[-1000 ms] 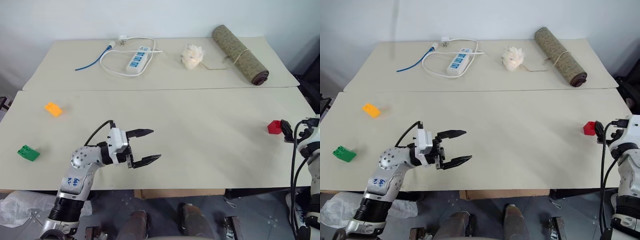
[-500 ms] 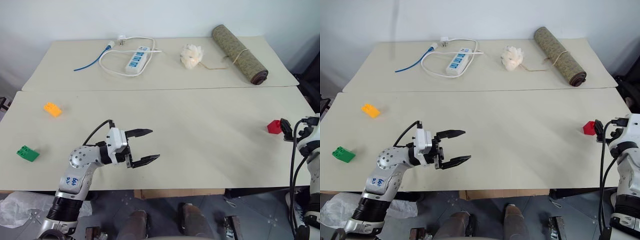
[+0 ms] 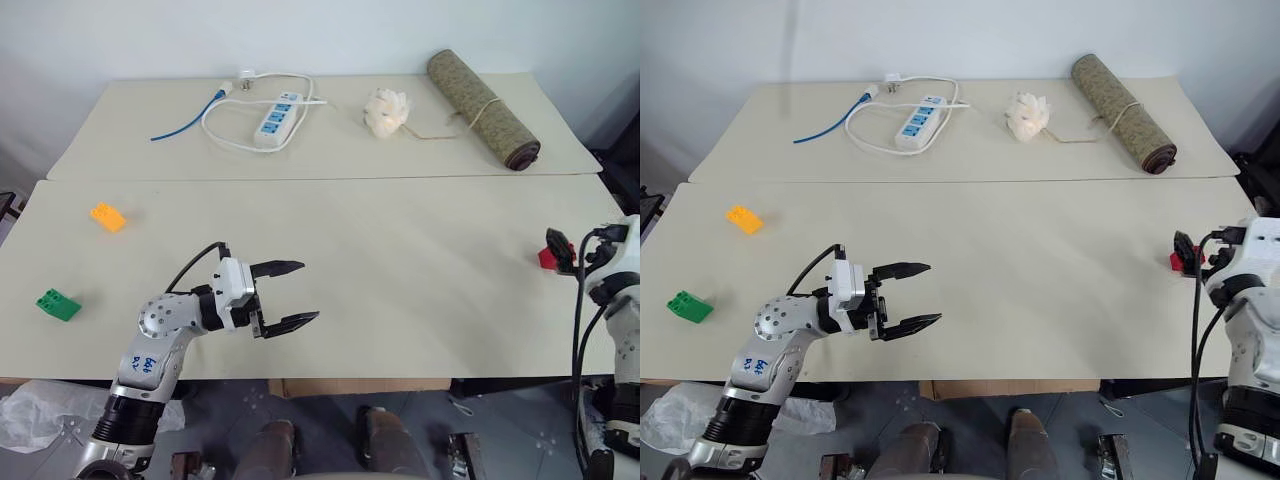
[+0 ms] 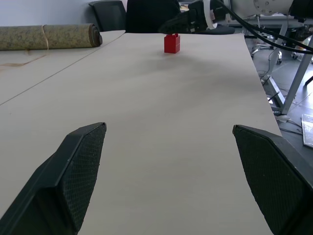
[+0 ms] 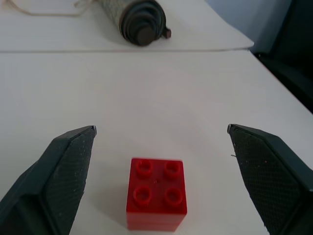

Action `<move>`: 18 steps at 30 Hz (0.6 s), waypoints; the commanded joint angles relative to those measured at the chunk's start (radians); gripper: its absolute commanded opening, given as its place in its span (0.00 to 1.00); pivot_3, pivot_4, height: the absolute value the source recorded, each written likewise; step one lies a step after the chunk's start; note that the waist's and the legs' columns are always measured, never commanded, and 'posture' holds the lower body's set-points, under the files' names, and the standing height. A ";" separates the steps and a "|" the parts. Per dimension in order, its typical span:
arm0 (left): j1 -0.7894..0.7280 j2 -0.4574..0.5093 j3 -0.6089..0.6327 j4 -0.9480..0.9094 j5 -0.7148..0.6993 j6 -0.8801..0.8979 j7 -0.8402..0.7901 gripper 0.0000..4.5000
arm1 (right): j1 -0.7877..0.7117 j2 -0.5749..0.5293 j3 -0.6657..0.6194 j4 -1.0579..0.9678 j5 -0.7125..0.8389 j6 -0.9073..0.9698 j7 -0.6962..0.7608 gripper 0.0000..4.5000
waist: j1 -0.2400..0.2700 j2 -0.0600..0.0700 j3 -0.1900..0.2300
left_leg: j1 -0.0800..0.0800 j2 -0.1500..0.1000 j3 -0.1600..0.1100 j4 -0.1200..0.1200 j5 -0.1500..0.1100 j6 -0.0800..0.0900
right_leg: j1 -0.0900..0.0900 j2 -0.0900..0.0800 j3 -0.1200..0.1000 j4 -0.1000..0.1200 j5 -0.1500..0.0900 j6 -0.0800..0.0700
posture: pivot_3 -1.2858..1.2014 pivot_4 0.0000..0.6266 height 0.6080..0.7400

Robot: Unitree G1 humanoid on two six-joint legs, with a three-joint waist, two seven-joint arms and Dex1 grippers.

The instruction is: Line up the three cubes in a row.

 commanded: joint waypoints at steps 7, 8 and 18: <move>-0.001 0.007 0.013 -0.028 -0.001 -0.014 0.002 1.00 | 0.003 0.017 0.014 0.009 -0.022 -0.023 -0.007 0.73 | 0.000 0.000 0.000 | 0.000 0.000 0.000 0.000 0.000 0.000 | 0.000 0.000 0.000 0.000 0.000 0.000 | 0.52 0.24 1.00; -0.002 0.007 0.013 -0.027 0.000 -0.015 0.002 1.00 | 0.003 0.018 0.013 0.007 -0.023 -0.022 -0.005 0.65 | 0.000 0.000 0.000 | 0.000 0.000 0.000 0.000 0.000 0.000 | 0.000 0.000 0.000 0.000 0.000 0.000 | 0.52 0.24 1.00; 0.010 0.028 0.057 -0.008 0.002 -0.018 0.018 1.00 | -0.045 -0.020 0.157 -0.189 0.106 -0.027 0.391 0.33 | -0.009 0.000 0.000 | 0.000 0.001 0.001 0.000 0.000 0.000 | -0.001 0.001 0.001 0.000 0.000 0.000 | 0.52 0.24 1.00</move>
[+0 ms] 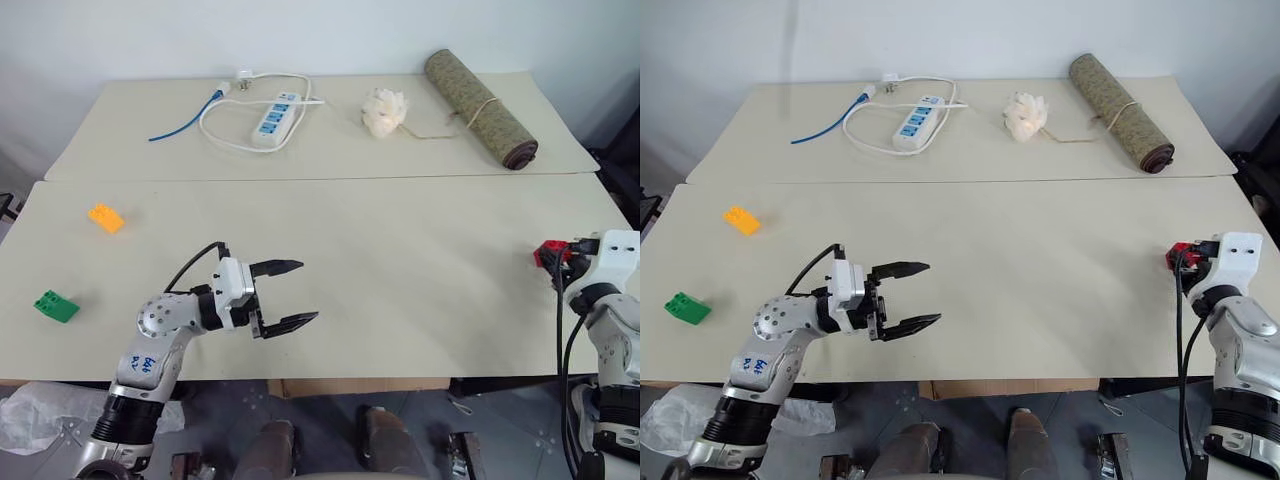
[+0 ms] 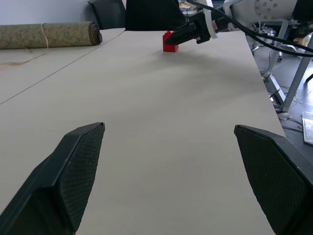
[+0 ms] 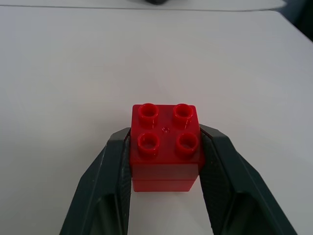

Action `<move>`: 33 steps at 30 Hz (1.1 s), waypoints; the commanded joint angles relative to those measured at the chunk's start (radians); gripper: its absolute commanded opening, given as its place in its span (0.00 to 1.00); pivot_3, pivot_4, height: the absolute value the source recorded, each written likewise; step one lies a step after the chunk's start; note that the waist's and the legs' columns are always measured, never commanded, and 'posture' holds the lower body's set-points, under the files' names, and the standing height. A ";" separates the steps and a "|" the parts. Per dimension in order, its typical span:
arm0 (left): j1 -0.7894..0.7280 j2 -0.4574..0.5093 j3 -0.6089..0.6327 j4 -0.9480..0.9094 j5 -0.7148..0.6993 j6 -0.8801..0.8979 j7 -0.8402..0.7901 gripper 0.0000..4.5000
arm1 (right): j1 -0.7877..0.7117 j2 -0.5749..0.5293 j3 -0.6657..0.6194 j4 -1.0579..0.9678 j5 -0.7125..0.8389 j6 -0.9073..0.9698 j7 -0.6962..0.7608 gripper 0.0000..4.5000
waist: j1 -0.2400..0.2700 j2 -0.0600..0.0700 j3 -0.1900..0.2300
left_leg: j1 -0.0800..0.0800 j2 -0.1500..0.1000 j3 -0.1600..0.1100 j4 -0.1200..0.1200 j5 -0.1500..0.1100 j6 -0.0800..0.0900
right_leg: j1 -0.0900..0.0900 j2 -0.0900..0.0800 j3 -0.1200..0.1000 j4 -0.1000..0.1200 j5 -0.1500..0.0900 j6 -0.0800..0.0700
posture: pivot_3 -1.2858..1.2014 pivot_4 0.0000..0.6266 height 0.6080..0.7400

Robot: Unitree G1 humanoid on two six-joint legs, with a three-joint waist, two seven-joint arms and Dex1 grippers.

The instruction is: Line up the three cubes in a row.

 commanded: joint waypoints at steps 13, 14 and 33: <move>0.291 0.052 0.168 -0.184 0.000 0.008 0.143 1.00 | -0.414 0.095 0.715 0.098 -0.181 -0.271 0.770 0.33 | -0.006 -0.003 0.002 | -0.003 0.002 -0.003 0.000 -0.001 -0.001 | -0.002 -0.002 -0.003 -0.002 0.000 0.000 | 0.52 0.24 1.00; 0.307 0.053 0.177 -0.199 0.000 0.010 0.154 1.00 | -0.416 0.103 0.722 0.108 -0.187 -0.286 0.781 0.33 | 0.001 -0.003 0.002 | -0.004 0.001 -0.004 0.000 -0.001 -0.001 | -0.002 -0.002 -0.004 -0.002 0.000 -0.001 | 0.52 0.24 1.00; 0.344 0.047 0.218 -0.213 -0.001 0.008 0.204 1.00 | -0.271 0.103 0.656 -0.010 -0.155 -0.254 0.757 0.56 | 0.004 -0.003 0.002 | -0.006 0.002 -0.007 0.001 -0.004 -0.001 | -0.001 -0.002 -0.011 -0.004 0.000 -0.001 | 0.52 0.24 1.00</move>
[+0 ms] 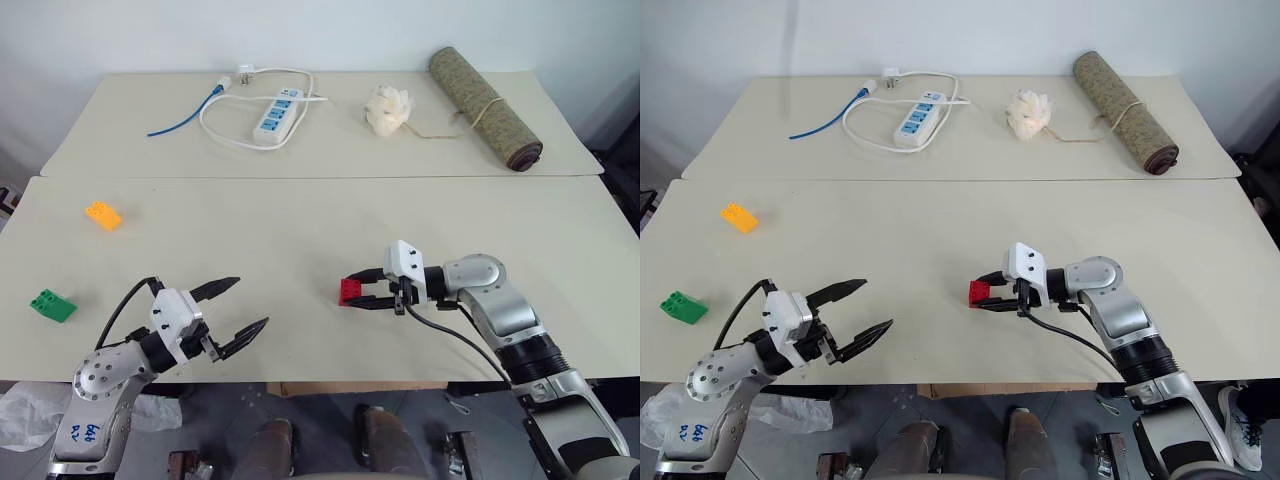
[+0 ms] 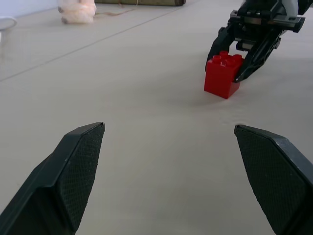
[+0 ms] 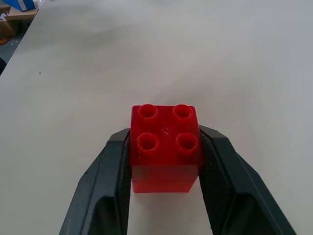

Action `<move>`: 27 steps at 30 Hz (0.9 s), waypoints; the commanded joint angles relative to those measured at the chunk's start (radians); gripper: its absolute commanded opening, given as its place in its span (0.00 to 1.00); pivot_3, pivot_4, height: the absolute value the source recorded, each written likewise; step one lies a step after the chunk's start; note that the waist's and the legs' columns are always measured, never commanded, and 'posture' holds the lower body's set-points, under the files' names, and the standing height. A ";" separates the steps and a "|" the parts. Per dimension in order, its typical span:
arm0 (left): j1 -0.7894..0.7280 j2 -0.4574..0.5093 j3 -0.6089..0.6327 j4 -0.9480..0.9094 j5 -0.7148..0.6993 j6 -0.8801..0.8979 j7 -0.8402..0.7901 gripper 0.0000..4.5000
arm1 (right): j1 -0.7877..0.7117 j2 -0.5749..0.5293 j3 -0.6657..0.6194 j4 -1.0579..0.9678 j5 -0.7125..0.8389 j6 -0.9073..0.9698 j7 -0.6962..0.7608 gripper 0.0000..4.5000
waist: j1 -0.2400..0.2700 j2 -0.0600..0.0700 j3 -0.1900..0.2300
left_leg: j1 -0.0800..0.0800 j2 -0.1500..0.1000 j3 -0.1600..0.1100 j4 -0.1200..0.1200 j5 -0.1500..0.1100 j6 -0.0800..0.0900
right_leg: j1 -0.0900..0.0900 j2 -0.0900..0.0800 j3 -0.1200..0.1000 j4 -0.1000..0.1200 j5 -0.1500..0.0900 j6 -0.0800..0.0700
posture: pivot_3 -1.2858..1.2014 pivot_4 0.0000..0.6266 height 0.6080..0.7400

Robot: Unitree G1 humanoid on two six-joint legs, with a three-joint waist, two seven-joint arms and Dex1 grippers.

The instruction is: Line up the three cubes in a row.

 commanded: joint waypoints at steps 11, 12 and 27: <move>0.177 -0.161 0.366 0.010 -0.027 -0.099 0.307 1.00 | -0.013 -0.007 -0.195 0.007 0.231 -0.138 0.218 1.00 | -0.003 0.000 0.000 | 0.000 0.002 0.001 -0.001 -0.001 -0.001 | 0.000 0.002 0.000 -0.001 0.000 0.000 | 0.52 0.24 1.00; 0.210 -0.182 0.398 0.009 -0.034 -0.106 0.326 1.00 | -0.007 0.005 -0.208 0.014 0.252 -0.163 0.241 1.00 | -0.005 0.000 0.000 | 0.000 0.002 0.001 0.000 -0.001 -0.001 | 0.000 0.002 0.000 -0.001 0.000 0.000 | 0.52 0.24 1.00; 0.358 -0.404 0.668 0.218 -0.186 -0.219 0.505 1.00 | 0.060 0.173 -0.210 0.089 0.350 -0.382 0.382 1.00 | 0.002 -0.004 -0.001 | 0.002 0.002 0.001 0.002 -0.004 0.001 | 0.004 0.001 -0.001 -0.005 0.000 0.000 | 0.52 0.24 1.00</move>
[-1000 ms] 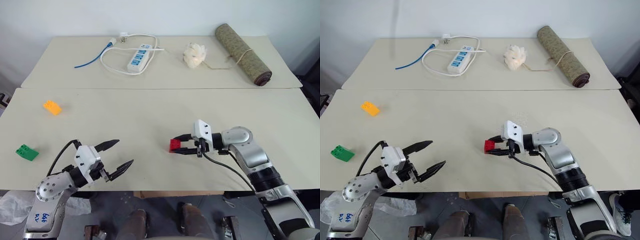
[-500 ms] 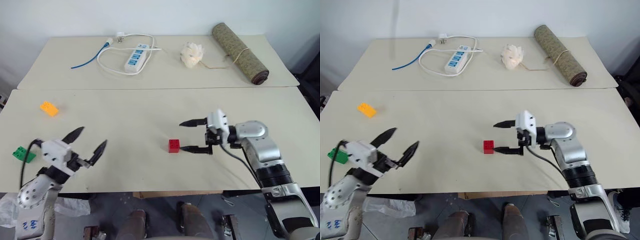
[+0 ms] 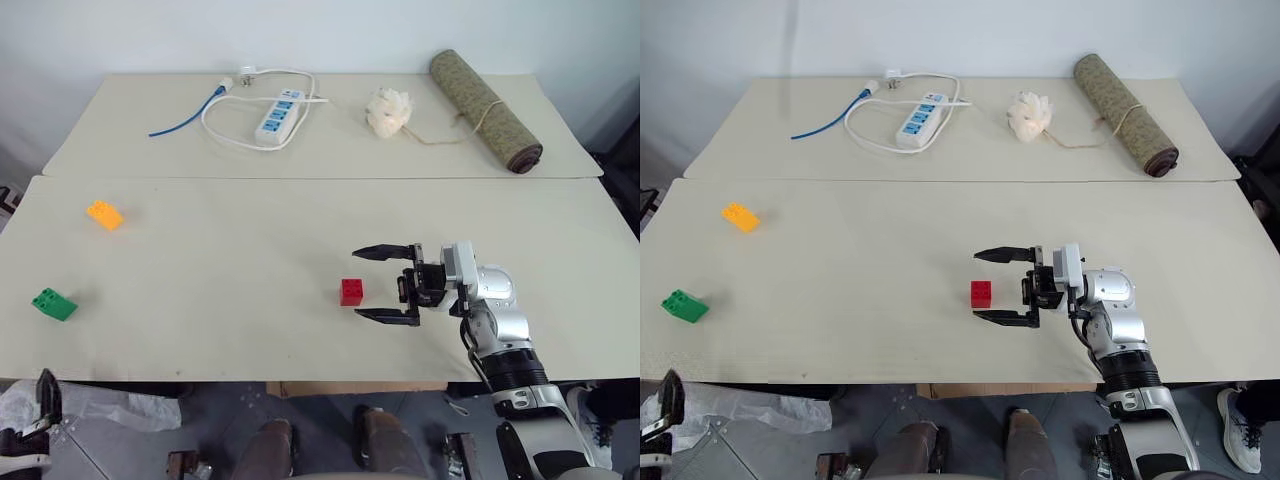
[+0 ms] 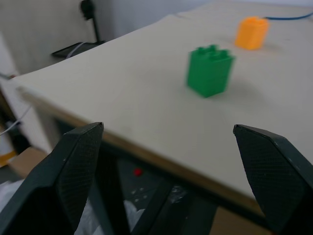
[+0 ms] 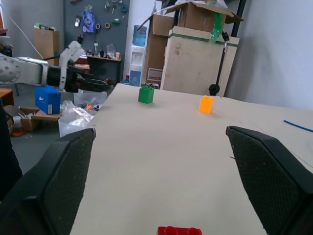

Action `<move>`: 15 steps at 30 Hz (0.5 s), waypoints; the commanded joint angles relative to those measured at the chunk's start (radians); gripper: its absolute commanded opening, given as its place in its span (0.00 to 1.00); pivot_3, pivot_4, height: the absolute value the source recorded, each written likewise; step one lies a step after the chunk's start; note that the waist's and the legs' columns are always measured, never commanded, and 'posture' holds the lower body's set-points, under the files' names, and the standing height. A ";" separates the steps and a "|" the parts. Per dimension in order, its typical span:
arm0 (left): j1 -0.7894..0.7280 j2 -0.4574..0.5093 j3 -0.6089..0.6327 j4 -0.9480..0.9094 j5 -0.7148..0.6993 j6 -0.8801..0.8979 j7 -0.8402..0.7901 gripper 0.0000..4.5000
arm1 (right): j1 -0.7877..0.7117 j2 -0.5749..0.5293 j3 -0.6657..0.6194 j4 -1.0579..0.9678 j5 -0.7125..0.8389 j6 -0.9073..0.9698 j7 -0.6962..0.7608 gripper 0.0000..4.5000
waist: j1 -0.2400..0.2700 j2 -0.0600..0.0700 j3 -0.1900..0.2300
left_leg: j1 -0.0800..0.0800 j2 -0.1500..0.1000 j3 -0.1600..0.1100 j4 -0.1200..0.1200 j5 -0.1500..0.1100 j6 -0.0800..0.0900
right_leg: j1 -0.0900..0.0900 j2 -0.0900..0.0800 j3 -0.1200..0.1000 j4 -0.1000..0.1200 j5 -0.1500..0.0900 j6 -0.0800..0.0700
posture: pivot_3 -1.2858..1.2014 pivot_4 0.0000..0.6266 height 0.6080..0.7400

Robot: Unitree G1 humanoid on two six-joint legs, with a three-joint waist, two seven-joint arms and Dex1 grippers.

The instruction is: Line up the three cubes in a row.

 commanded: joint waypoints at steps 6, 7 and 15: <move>-0.103 0.023 -0.033 -0.061 0.014 -0.020 0.102 1.00 | -0.005 0.007 -0.019 0.017 0.026 -0.051 0.051 1.00 | -0.002 -0.001 -0.001 | 0.000 0.000 0.000 0.000 0.000 -0.001 | 0.000 0.000 0.000 0.001 0.000 0.000 | 0.52 0.24 1.00; -0.127 0.027 -0.038 -0.067 0.027 -0.013 0.132 1.00 | 0.001 0.003 -0.021 0.015 0.025 -0.048 0.045 1.00 | -0.002 -0.001 -0.001 | 0.000 0.000 0.000 0.000 0.000 -0.001 | 0.000 0.000 0.000 0.001 0.000 0.000 | 0.52 0.24 1.00; -0.350 0.030 -0.098 -0.144 0.161 0.179 0.493 1.00 | 0.029 -0.013 -0.006 -0.027 0.020 -0.011 0.027 1.00 | -0.002 -0.002 -0.001 | 0.000 0.000 0.000 0.000 0.000 -0.001 | -0.001 0.001 0.000 0.007 0.000 0.000 | 0.52 0.24 1.00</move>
